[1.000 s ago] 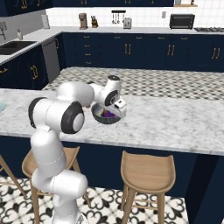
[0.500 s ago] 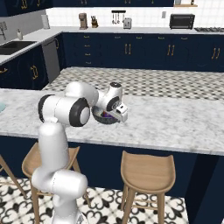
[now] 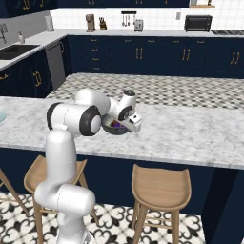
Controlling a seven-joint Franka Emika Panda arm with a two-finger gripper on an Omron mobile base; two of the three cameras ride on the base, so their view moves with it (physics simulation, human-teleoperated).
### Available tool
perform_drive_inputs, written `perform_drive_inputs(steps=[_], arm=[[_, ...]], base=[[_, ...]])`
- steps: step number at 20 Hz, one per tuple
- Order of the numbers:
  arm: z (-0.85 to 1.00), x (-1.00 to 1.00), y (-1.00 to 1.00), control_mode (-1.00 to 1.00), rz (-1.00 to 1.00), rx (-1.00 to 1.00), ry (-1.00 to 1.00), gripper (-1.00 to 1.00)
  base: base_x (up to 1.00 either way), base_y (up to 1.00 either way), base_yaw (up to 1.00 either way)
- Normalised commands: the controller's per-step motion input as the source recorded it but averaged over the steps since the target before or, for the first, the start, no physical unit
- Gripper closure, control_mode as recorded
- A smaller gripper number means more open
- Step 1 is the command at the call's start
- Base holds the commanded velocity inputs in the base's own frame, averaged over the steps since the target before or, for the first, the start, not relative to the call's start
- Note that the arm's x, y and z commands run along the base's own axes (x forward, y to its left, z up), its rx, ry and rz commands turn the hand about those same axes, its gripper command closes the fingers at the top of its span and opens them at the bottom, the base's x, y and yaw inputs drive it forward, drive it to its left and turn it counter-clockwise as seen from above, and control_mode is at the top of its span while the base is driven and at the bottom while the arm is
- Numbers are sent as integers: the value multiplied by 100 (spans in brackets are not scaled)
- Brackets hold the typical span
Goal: Pick the chicken drumstick and eggplant from their plates and place them in the bowl. Then put the bowl in the fridge.
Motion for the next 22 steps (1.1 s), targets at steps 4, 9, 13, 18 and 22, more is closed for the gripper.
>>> perform_drive_inputs(steps=[4, 9, 13, 18, 22], arm=[[1, -1, 0, -100, 0, 0, -2, 100], [30, -19, 0, -100, 0, 0, -11, 100], [71, -73, 1, -100, 0, 0, -33, 100], [78, -100, 6, -100, 0, 0, -31, 100], [74, -100, 16, -100, 0, 0, -20, 100]], base=[[0, 0, 0], [0, 0, 0], [0, 0, 0], [0, 0, 0], [0, 0, 0]])
